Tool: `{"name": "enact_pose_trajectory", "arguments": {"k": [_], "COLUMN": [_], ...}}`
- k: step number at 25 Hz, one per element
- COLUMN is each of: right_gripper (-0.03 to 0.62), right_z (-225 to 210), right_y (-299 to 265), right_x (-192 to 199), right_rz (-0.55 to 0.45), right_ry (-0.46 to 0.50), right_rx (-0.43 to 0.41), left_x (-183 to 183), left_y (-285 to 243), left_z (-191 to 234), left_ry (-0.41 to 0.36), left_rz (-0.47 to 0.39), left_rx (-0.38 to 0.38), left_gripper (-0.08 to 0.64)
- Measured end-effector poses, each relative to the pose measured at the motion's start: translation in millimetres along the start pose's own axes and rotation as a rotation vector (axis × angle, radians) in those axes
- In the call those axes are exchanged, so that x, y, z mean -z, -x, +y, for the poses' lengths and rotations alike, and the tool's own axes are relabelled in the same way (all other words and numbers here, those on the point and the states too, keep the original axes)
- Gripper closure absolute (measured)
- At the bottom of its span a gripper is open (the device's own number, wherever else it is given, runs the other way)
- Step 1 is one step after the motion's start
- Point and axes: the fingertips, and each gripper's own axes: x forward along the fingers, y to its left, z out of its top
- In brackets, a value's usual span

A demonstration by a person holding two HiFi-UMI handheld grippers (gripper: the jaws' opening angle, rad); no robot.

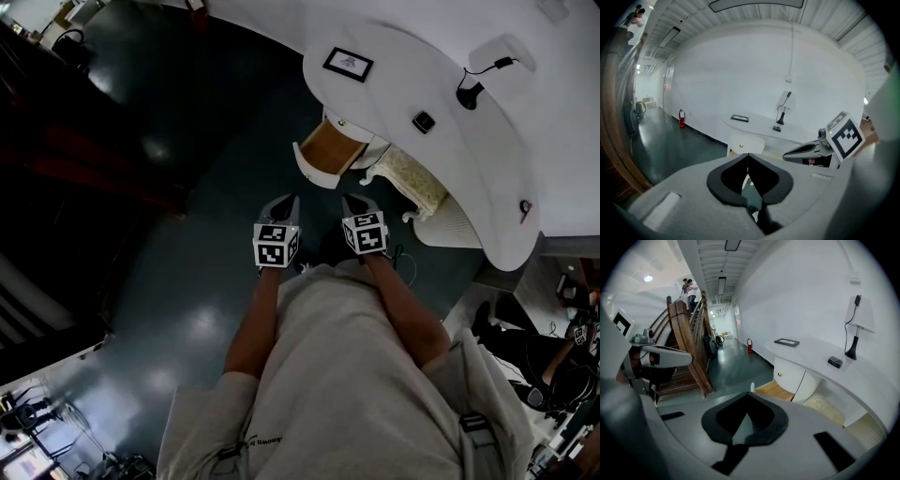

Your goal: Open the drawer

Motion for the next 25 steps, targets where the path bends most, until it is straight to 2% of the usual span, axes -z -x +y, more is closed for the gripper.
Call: {"name": "enact_pose_trajectory", "arguments": {"k": [13, 25], "right_gripper": [0.577, 0.577], "right_z": [-6.7, -5.6], "right_y": [-2.9, -4.2], "right_x": [9.9, 2.7], "right_rz": [0.011, 0.000], "right_ry": [-0.051, -0.026], "right_rx": [0.013, 0.014], "left_x": [6.2, 0.5], "left_y": [-5.2, -8.7], "left_z": [-5.1, -2.4], "left_ry": [-0.015, -0.019], "left_rz": [0.029, 0.022], "left_rx": [0.039, 0.044], "left_gripper": [0.551, 0.549]}}
